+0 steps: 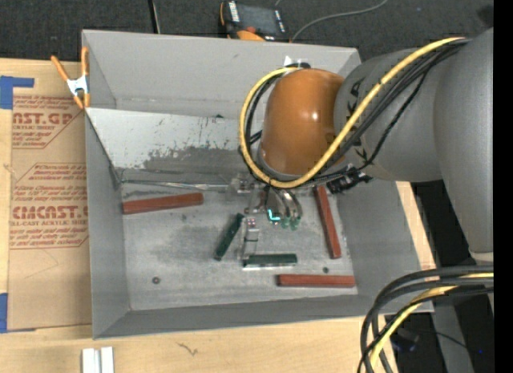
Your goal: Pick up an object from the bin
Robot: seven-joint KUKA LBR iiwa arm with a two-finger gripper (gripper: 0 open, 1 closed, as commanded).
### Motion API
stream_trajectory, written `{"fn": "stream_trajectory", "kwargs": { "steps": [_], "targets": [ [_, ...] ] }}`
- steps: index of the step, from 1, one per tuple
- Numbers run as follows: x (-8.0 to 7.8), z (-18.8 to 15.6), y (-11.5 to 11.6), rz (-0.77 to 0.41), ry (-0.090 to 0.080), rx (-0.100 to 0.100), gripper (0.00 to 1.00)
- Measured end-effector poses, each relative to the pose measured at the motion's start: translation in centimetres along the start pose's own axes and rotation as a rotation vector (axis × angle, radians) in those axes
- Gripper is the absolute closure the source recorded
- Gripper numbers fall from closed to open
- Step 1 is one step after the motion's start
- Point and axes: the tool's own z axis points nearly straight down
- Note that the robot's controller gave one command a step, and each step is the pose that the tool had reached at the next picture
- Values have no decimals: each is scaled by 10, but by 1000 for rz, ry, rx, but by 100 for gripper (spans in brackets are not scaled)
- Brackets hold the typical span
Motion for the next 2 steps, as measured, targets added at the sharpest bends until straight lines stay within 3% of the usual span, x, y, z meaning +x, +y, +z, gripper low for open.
{"fn": "stream_trajectory", "kwargs": {
  "steps": [1, 2],
  "targets": [
    [-6, 83, -51, -103, -5, 1, 0],
    [1, 80, 17, -81, -10, -3, 0]
  ]
}}
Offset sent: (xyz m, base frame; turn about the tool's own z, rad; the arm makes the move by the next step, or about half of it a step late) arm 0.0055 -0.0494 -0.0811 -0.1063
